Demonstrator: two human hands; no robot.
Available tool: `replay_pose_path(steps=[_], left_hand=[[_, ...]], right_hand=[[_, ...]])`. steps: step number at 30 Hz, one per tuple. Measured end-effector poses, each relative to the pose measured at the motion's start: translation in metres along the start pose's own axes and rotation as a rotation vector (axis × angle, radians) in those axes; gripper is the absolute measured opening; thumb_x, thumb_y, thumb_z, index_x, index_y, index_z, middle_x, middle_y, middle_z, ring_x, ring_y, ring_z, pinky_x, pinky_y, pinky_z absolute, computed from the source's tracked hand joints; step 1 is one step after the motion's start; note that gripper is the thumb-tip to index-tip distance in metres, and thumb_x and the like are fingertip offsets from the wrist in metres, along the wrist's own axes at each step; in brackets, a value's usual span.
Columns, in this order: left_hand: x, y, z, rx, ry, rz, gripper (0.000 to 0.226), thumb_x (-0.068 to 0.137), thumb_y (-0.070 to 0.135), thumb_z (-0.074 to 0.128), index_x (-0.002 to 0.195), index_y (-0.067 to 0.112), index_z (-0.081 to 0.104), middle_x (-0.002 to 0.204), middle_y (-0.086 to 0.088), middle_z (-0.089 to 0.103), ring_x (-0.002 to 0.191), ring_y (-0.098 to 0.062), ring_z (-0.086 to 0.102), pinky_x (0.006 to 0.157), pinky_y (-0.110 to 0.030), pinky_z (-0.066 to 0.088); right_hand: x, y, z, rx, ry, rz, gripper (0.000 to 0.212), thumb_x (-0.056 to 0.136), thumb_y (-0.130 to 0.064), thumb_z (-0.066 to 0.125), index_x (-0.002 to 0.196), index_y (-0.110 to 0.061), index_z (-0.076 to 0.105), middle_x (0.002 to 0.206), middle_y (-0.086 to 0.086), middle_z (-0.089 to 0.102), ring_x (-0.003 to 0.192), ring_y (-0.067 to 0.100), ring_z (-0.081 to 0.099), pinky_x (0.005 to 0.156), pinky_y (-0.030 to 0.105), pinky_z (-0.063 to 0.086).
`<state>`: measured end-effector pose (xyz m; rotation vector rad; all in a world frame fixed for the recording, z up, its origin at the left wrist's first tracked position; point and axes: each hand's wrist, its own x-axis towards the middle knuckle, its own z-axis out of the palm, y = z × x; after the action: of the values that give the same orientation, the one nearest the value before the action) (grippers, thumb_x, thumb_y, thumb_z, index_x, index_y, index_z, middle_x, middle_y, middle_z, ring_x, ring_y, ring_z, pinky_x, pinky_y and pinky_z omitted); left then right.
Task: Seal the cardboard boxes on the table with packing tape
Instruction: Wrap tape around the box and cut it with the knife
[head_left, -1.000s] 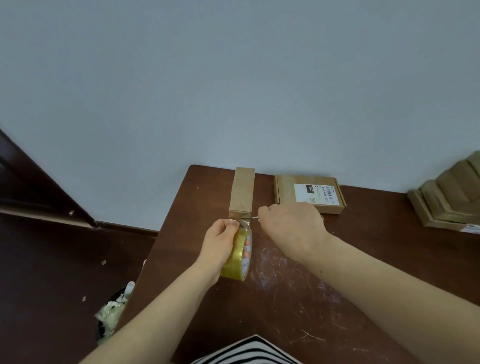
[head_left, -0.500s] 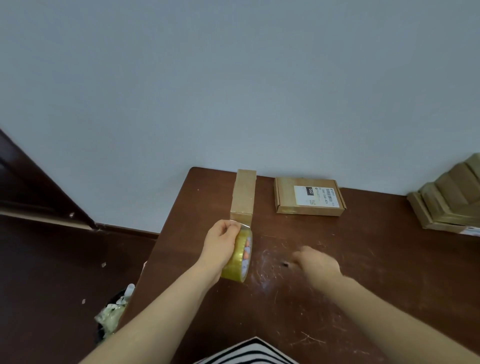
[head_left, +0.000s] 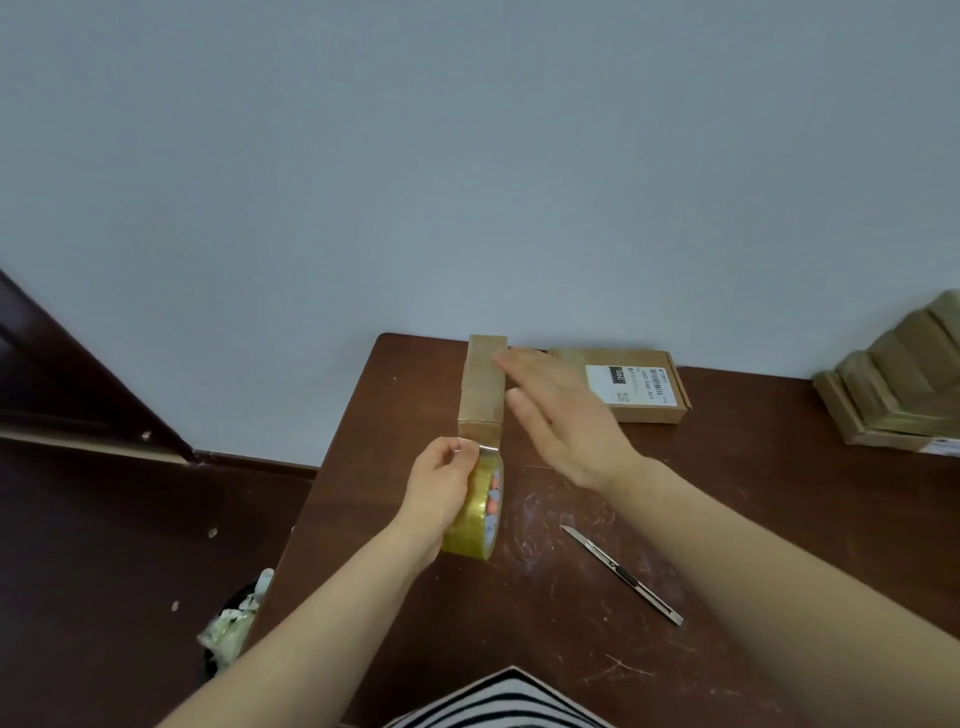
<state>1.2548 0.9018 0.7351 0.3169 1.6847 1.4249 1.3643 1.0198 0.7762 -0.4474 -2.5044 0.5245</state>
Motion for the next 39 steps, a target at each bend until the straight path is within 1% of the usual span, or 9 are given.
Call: replay_pose_path(steps=[4,10,15,17,20,27,30,34,39], left_hand=[[0.002,-0.002,0.0,0.134,0.03,0.056,0.014,0.097,0.025,0.054,0.089,0.014,0.06,0.091,-0.009,0.068,0.082,-0.021,0.065,0.078,-0.037,0.054],[-0.006,-0.014,-0.02,0.597,-0.097,0.078,0.01,0.096,0.018,0.051,0.087,0.02,0.055,0.07,-0.004,0.067,0.045,-0.015,0.06,0.045,-0.024,0.049],[-0.012,-0.018,-0.022,0.328,0.041,0.042,0.016,0.096,0.017,0.053,0.082,0.012,0.06,0.063,0.001,0.066,0.053,-0.011,0.061,0.054,-0.022,0.051],[-0.013,-0.01,-0.019,0.257,0.046,0.057,0.016,0.096,0.012,0.053,0.082,0.009,0.058,0.053,0.005,0.062,0.043,-0.004,0.057,0.042,-0.015,0.045],[-0.012,-0.001,-0.022,0.18,0.053,0.051,0.015,0.097,0.009,0.051,0.082,0.007,0.055,0.047,0.006,0.06,0.037,-0.003,0.054,0.037,-0.014,0.041],[-0.005,-0.002,-0.028,0.188,0.11,0.031,0.015,0.095,0.017,0.055,0.08,0.014,0.059,0.081,-0.009,0.064,0.078,-0.025,0.06,0.081,-0.045,0.053],[-0.002,0.0,-0.028,0.171,0.115,0.029,0.015,0.095,0.017,0.055,0.081,0.014,0.06,0.084,-0.01,0.066,0.08,-0.026,0.062,0.081,-0.045,0.053],[0.0,0.001,-0.028,0.156,0.13,0.038,0.015,0.095,0.017,0.055,0.081,0.015,0.06,0.081,-0.004,0.065,0.077,-0.021,0.061,0.075,-0.038,0.053],[0.001,0.004,-0.035,0.098,0.138,0.046,0.015,0.094,0.014,0.056,0.08,0.014,0.059,0.076,-0.005,0.067,0.067,-0.015,0.063,0.061,-0.029,0.053]], right_hand=[[0.005,0.004,0.023,-0.172,-0.353,-0.136,0.05,0.103,-0.025,0.036,0.148,-0.005,0.029,0.157,0.01,0.023,0.147,0.02,0.012,0.121,0.036,0.005],[-0.001,0.015,0.037,-0.211,-0.25,-0.196,0.052,0.098,-0.028,0.045,0.143,-0.003,0.039,0.151,0.014,0.034,0.143,0.027,0.026,0.119,0.043,0.019],[0.001,0.009,0.051,-0.217,0.012,-0.166,0.043,0.087,-0.025,0.068,0.122,-0.001,0.063,0.13,0.015,0.059,0.123,0.031,0.055,0.106,0.05,0.04],[-0.001,0.006,0.061,-0.275,0.113,-0.135,0.037,0.082,-0.021,0.074,0.113,-0.002,0.069,0.123,0.012,0.065,0.115,0.028,0.061,0.098,0.05,0.048],[-0.002,0.002,0.075,-0.276,0.198,-0.096,0.031,0.085,-0.017,0.062,0.11,0.0,0.069,0.119,0.015,0.066,0.113,0.03,0.062,0.096,0.053,0.048],[-0.007,0.006,0.073,-0.199,0.052,-0.133,0.044,0.094,-0.019,0.046,0.133,-0.001,0.053,0.138,0.015,0.053,0.133,0.029,0.044,0.116,0.046,0.025],[-0.004,0.01,0.071,-0.29,0.105,-0.159,0.043,0.094,-0.031,0.051,0.125,-0.003,0.061,0.132,0.012,0.059,0.126,0.026,0.052,0.11,0.047,0.036],[0.002,0.002,0.079,-0.353,0.213,-0.131,0.031,0.089,-0.022,0.059,0.11,-0.002,0.069,0.117,0.014,0.067,0.112,0.028,0.063,0.095,0.05,0.049],[-0.002,0.0,0.075,-0.141,0.028,-0.099,0.042,0.095,-0.017,0.042,0.131,0.001,0.053,0.135,0.015,0.054,0.132,0.028,0.045,0.116,0.045,0.026]])
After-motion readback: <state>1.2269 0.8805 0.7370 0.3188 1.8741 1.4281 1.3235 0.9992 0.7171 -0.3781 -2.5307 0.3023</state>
